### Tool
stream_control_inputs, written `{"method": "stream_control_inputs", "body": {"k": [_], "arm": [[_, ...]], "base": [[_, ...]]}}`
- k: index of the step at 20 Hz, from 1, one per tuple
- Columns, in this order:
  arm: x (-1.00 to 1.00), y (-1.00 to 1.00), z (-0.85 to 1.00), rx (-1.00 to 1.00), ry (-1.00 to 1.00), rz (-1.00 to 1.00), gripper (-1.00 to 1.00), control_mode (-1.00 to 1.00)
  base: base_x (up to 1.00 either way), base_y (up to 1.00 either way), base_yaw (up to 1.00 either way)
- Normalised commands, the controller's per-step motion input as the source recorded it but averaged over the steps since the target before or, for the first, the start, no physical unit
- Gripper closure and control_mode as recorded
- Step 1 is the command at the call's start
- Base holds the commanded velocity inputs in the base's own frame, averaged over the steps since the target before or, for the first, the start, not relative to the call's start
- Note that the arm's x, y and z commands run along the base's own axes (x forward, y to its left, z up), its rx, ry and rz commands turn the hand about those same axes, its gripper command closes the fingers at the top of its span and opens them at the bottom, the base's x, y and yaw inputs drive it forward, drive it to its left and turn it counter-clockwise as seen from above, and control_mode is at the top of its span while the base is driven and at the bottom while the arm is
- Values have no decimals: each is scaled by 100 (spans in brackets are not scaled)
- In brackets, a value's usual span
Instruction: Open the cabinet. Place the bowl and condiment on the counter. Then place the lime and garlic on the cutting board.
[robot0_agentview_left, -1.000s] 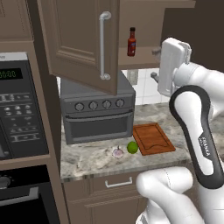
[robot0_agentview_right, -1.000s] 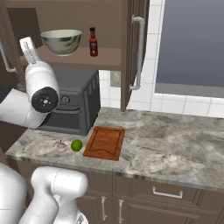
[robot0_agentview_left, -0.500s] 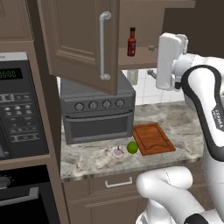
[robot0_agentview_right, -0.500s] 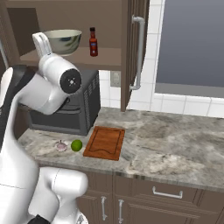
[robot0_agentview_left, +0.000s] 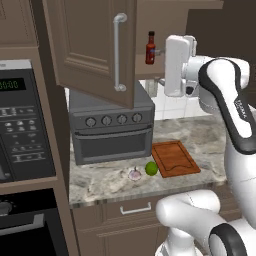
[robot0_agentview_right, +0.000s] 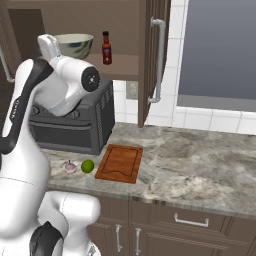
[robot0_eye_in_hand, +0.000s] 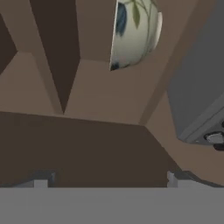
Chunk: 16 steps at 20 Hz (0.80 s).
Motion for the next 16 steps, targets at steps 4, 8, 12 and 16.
{"method": "stream_control_inputs", "body": {"k": [4, 8, 12, 16], "arm": [[48, 40, -10, 0, 0, 10, -100, -100], [56, 20, -2, 0, 0, 12, -100, -100], [56, 16, 0, 0, 0, 12, -100, -100], [19, 26, 0, 0, 0, 9, -100, -100]], "base": [[0, 0, 0], [0, 0, 0], [0, 0, 0], [0, 0, 0]]}}
